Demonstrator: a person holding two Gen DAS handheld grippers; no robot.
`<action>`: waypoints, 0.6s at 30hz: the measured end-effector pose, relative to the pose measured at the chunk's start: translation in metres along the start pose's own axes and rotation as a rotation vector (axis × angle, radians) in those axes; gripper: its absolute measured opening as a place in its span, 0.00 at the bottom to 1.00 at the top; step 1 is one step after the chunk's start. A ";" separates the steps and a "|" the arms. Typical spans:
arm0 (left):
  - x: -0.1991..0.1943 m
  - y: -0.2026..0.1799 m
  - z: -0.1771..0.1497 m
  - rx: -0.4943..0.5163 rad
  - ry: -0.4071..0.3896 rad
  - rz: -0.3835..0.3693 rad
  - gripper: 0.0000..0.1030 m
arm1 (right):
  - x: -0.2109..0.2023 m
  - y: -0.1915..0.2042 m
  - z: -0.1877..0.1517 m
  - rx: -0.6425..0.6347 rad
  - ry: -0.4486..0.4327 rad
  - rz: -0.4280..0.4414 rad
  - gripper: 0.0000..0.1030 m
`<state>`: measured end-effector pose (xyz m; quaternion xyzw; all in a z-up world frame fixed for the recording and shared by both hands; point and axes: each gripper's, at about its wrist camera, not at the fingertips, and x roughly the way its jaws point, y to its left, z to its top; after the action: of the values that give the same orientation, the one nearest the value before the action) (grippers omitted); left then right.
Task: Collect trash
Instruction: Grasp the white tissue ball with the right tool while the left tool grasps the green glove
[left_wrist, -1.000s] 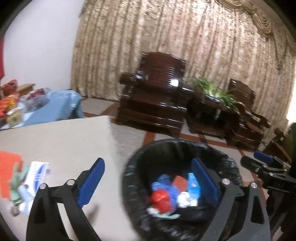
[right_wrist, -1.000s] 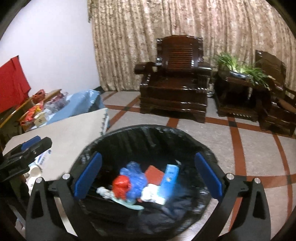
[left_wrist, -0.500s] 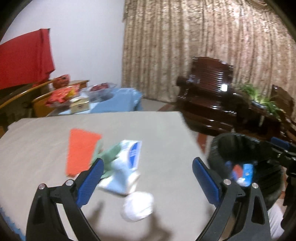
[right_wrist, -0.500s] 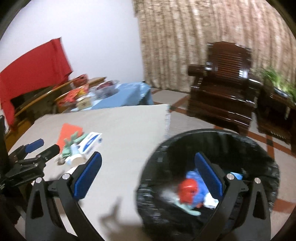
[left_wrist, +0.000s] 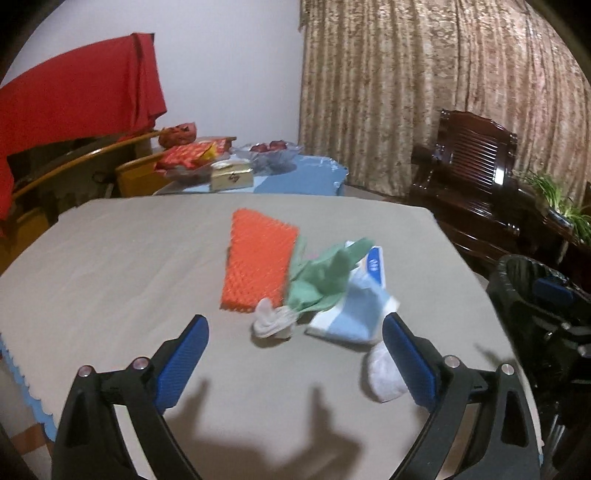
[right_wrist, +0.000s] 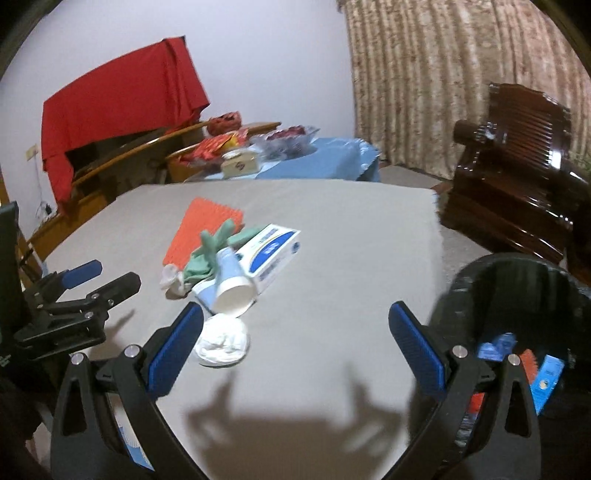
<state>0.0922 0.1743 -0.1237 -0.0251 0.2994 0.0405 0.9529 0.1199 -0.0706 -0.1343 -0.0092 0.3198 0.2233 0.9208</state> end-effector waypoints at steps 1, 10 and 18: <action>0.001 0.003 -0.003 -0.008 0.006 0.000 0.90 | 0.005 0.005 0.000 -0.001 0.004 0.007 0.95; 0.008 0.033 -0.015 -0.036 0.039 0.026 0.88 | 0.051 0.039 -0.009 -0.056 0.074 0.031 0.94; 0.010 0.054 -0.016 -0.061 0.052 0.046 0.87 | 0.088 0.057 -0.022 -0.081 0.185 0.044 0.77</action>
<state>0.0862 0.2271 -0.1443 -0.0482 0.3234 0.0709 0.9424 0.1447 0.0128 -0.1973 -0.0600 0.3941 0.2546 0.8811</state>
